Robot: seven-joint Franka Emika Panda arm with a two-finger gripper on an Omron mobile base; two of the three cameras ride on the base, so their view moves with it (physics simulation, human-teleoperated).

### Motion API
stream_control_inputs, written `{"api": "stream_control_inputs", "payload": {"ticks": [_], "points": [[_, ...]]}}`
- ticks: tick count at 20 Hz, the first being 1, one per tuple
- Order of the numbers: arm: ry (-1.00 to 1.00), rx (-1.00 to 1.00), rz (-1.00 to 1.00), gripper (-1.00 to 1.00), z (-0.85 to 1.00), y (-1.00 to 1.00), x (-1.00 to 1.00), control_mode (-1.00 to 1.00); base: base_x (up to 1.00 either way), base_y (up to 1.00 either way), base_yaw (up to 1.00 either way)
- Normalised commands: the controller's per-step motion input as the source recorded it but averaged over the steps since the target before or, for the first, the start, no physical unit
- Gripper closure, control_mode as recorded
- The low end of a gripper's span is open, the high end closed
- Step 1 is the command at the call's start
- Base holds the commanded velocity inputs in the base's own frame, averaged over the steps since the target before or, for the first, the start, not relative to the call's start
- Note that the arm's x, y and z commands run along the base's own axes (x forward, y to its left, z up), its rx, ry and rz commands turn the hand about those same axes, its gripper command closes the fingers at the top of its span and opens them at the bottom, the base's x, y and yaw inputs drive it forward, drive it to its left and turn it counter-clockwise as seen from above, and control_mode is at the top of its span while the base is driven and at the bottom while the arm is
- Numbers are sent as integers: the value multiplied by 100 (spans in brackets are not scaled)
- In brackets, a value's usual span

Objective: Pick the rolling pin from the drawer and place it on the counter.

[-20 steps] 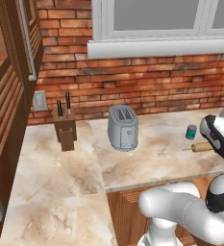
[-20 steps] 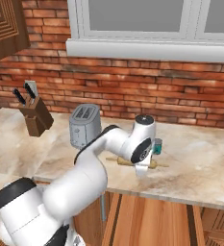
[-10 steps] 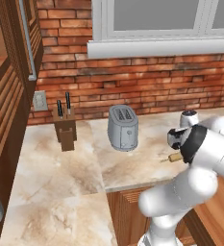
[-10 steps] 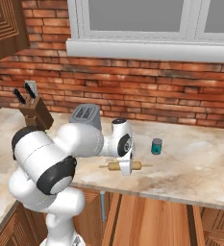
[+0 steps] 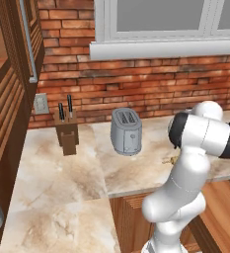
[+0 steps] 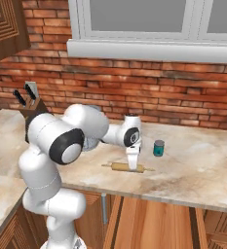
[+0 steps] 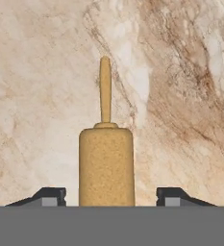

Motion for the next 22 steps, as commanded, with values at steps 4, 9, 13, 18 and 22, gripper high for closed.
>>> {"api": "stream_control_inputs", "payload": {"ticks": [4, 9, 13, 18, 22], "points": [[-23, 30, 0, -100, 11, -42, -38, -100, 0, 0, 0], [-32, 36, 1, -100, 94, -29, -58, -100, 0, 0, 0], [-42, 29, 4, -100, 100, 2, -52, -100, 0, 0, 0], [-35, 6, 11, -100, 93, 57, -51, -100, 0, 0, 0], [-24, -20, 18, -100, 41, 100, -57, -100, 0, 0, 0]]}}
